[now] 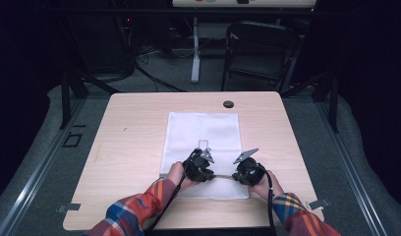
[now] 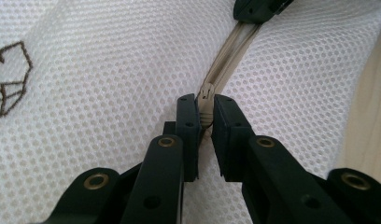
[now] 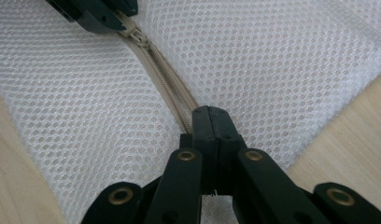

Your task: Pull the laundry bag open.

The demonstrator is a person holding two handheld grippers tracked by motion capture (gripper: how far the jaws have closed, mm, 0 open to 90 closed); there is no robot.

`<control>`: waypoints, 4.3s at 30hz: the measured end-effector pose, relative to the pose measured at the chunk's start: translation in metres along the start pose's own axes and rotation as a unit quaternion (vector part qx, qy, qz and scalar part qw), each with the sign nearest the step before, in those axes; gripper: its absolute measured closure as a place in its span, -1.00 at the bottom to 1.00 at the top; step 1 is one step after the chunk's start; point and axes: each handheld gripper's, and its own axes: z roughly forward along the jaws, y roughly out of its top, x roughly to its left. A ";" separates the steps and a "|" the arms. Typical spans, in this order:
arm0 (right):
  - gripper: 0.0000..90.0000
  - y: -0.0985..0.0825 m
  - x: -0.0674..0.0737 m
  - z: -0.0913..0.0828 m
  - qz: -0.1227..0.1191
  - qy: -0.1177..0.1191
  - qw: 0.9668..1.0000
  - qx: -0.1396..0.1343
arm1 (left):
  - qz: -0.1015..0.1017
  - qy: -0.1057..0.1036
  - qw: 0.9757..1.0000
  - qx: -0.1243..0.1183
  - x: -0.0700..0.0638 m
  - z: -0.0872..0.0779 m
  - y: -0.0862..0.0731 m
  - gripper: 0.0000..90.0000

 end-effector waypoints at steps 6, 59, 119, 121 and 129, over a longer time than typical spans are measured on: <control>1.00 0.001 0.002 0.000 -0.012 -0.006 1.000 0.005 | -0.001 -0.004 1.000 0.005 -0.001 -0.001 -0.001 0.80; 1.00 -0.001 0.000 0.000 -0.008 0.000 1.000 -0.003 | -0.015 0.011 1.000 0.014 -0.009 0.003 -0.001 0.93; 1.00 -0.002 0.000 0.000 -0.004 0.002 1.000 -0.006 | -0.018 0.030 0.999 -0.006 -0.006 -0.003 -0.012 0.94; 1.00 -0.002 0.000 0.000 -0.004 0.002 1.000 -0.006 | -0.019 0.032 0.999 -0.004 -0.005 -0.004 -0.014 0.94; 1.00 -0.001 -0.001 -0.001 -0.005 0.000 1.000 -0.002 | -0.031 0.039 0.999 0.000 0.001 -0.011 -0.023 0.93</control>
